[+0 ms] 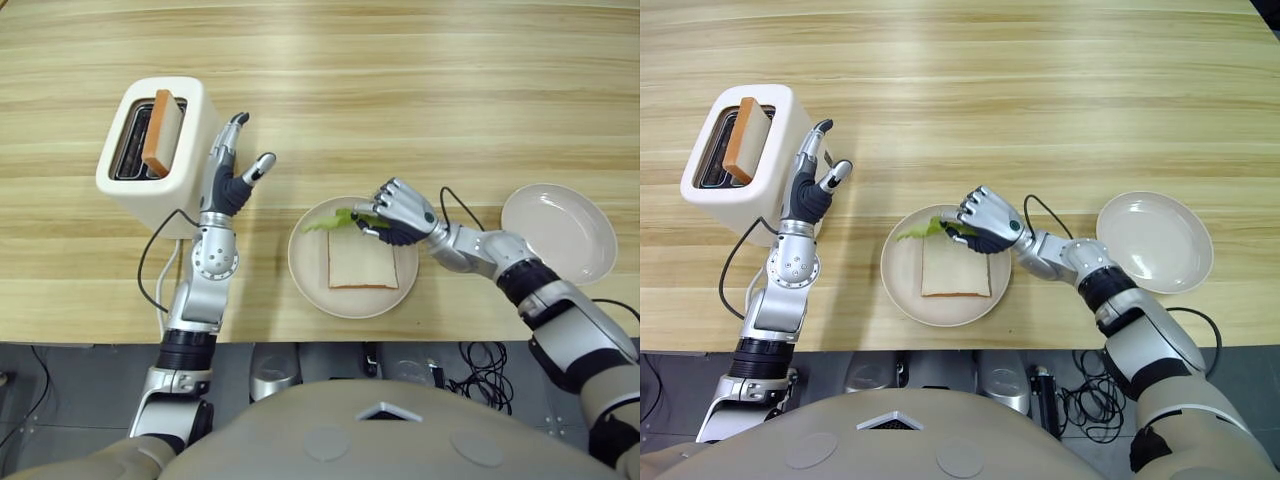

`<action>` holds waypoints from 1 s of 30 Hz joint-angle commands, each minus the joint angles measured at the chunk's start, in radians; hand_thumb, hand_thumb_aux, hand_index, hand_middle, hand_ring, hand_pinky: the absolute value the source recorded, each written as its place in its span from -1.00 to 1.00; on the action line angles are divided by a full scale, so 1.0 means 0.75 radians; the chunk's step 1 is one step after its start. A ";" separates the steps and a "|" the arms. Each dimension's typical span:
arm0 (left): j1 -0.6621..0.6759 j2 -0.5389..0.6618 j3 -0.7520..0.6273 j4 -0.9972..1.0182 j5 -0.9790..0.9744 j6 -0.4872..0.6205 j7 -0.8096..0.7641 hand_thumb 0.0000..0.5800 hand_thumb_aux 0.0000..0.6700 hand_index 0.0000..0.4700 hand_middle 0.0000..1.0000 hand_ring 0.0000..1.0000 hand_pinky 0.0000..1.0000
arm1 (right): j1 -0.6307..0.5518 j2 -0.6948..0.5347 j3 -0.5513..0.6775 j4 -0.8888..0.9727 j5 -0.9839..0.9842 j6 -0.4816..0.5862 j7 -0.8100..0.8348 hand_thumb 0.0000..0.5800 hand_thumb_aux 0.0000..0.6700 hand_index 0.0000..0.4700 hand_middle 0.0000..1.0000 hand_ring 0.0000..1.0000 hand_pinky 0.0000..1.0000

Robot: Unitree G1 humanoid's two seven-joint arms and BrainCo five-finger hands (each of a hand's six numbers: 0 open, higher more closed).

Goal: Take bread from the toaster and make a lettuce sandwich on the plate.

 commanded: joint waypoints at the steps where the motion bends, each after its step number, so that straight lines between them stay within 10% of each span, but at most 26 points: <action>1: 0.017 0.005 0.010 -0.020 -0.004 0.008 0.000 -1.00 -1.00 -1.00 -1.00 -1.00 -1.00 | 0.070 -0.043 -0.005 -0.159 0.019 -0.024 0.119 1.00 1.00 0.96 1.00 1.00 1.00; 19: 0.022 -0.007 -0.012 0.000 0.001 0.006 -0.002 -1.00 -1.00 -1.00 -1.00 -1.00 -1.00 | 0.134 -0.064 0.019 -0.115 -0.012 0.042 0.492 1.00 1.00 0.96 1.00 1.00 1.00; 20: 0.022 -0.007 -0.012 0.001 0.001 0.006 -0.002 -1.00 -1.00 -1.00 -1.00 -1.00 -1.00 | 0.133 -0.065 0.015 -0.101 -0.006 0.045 0.497 0.65 0.17 0.14 1.00 1.00 1.00; 21: 0.021 -0.007 -0.013 0.003 -0.001 0.005 -0.004 -1.00 -1.00 -1.00 -1.00 -1.00 -1.00 | 0.135 -0.070 0.005 -0.102 0.007 0.049 0.503 -1.00 -1.00 -1.00 -0.90 -0.90 -0.90; 30: 0.007 0.004 0.001 0.023 0.006 -0.005 0.021 -1.00 -1.00 -1.00 -1.00 -1.00 -1.00 | 0.126 -0.101 -0.093 -0.226 0.124 0.021 0.569 -1.00 -1.00 -1.00 -1.00 -1.00 -1.00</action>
